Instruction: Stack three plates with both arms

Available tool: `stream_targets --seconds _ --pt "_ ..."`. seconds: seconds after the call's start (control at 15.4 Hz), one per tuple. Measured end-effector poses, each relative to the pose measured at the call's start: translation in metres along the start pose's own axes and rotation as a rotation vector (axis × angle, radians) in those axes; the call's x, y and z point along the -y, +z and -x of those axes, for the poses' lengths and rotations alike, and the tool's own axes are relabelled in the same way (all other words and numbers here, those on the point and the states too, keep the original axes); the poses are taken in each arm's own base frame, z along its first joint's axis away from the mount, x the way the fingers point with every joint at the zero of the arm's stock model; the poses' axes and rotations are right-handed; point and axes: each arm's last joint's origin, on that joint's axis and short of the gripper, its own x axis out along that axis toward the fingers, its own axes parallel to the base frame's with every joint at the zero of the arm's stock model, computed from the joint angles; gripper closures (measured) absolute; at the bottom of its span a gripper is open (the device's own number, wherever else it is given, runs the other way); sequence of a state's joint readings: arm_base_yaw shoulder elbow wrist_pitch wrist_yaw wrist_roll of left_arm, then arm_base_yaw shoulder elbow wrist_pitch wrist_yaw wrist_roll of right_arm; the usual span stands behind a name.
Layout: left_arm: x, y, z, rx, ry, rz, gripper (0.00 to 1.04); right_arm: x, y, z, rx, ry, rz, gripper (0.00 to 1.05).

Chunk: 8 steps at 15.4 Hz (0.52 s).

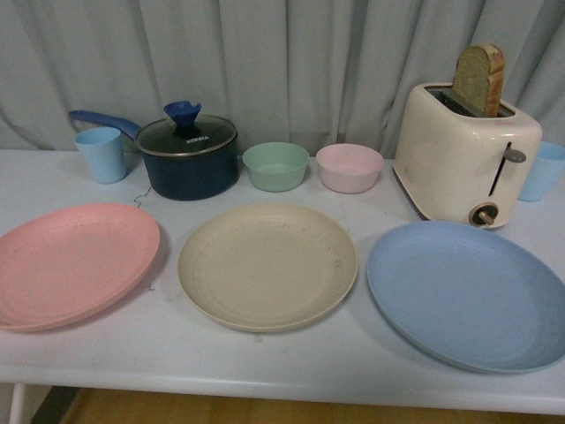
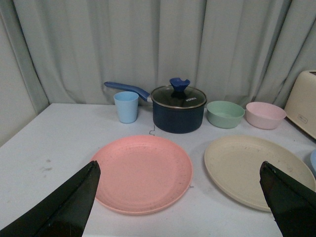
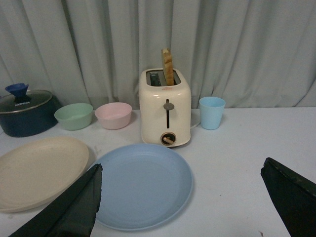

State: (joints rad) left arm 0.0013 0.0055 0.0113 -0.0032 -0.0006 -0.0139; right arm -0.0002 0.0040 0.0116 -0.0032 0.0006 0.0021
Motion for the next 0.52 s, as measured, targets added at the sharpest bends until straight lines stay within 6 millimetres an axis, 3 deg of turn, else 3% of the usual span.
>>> stream_targets --seconds 0.52 --pt "0.0 0.0 0.0 0.0 0.0 0.0 0.07 0.0 0.0 0.0 0.0 0.0 0.0 0.06"
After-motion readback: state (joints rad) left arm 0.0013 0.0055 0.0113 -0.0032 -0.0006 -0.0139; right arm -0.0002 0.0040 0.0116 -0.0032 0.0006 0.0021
